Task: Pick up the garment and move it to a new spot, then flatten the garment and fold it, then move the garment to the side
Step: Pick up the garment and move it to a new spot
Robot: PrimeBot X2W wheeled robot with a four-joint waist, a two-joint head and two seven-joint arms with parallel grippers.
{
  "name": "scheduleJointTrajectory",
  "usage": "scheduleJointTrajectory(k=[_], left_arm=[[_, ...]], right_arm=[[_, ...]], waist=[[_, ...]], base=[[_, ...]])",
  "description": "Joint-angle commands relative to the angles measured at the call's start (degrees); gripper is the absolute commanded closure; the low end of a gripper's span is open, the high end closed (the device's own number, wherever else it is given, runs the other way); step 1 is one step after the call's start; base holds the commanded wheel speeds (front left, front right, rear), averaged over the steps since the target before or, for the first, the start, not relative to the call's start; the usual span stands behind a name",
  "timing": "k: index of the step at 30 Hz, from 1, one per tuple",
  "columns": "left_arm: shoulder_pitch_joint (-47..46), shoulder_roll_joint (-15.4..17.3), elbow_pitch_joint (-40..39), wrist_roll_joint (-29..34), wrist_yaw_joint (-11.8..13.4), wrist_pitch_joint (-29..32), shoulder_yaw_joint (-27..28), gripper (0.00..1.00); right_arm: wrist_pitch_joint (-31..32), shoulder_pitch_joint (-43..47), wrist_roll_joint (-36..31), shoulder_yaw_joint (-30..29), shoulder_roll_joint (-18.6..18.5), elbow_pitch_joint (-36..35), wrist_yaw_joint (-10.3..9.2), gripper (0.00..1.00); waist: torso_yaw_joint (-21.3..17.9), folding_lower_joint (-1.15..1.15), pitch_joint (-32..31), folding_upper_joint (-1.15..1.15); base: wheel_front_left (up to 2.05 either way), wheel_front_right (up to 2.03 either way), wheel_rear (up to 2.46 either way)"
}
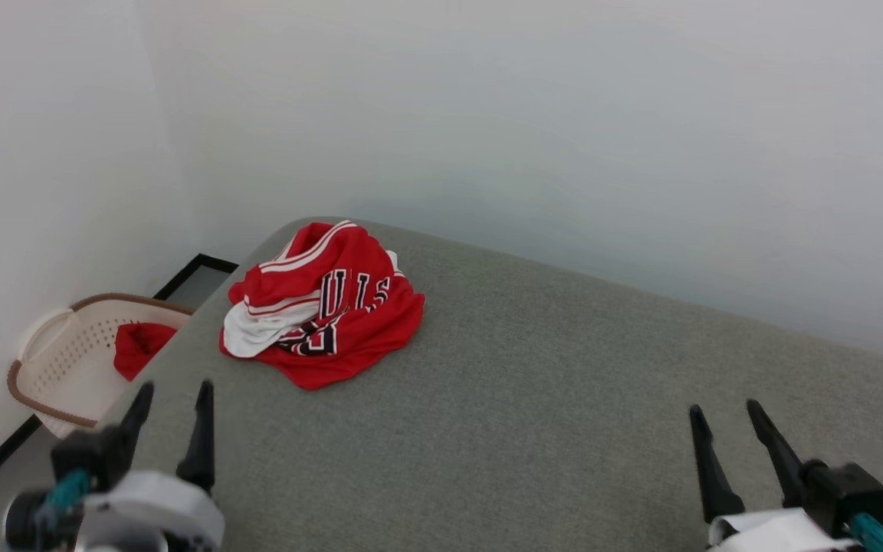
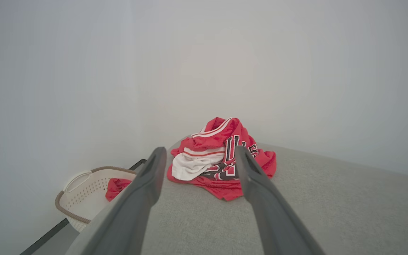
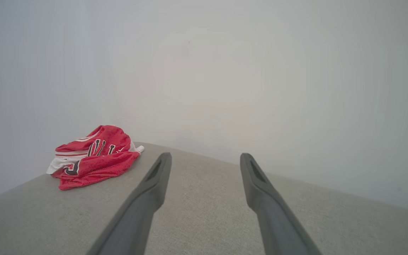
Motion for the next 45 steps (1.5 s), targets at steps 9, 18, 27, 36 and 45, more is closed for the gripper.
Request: scheduleJointTrajectory(k=[9, 18, 27, 36, 45], left_arm=[[-10.81, 5.9, -1.94, -7.38, -0.76, 10.82, -4.41, 0.0], [-24.17, 13.2, 0.81, -20.02, -0.79, 26.74, -6.19, 0.0], [-36.68, 14.44, 14.04, -23.24, -0.55, 37.9, -7.93, 0.0], [-46.34, 14.03, 27.52, -22.35, 2.05, 44.47, -9.97, 0.0], [-52.67, 11.53, 38.17, -20.73, 2.65, 45.45, -12.72, 0.0]], right_arm=[[0.23, 1.02, -1.77, -1.02, -0.99, -2.19, 0.02, 0.0], [2.84, -1.8, -2.92, -1.3, -3.87, -7.42, 0.02, 0.0], [5.87, -4.39, -3.7, -1.99, -7.09, -13.43, 0.01, 0.0], [10.27, -6.52, -4.83, -1.92, -9.51, -20.88, 0.01, 0.0], [13.66, -6.86, -5.65, -2.56, -10.66, -26.96, 0.01, 0.0]], waist=[[-4.27, 0.0, 5.11, 0.0], [-10.14, 0.0, 15.83, 0.0], [-12.66, 0.0, 24.68, 0.0], [-14.04, 0.0, 32.87, 0.0], [-13.51, 0.0, 38.33, 0.0]], base=[[0.0, 0.0, 0.0], [0.0, 0.0, 0.0], [0.0, 0.0, 0.0], [0.0, 0.0, 0.0], [0.0, 0.0, 0.0]])
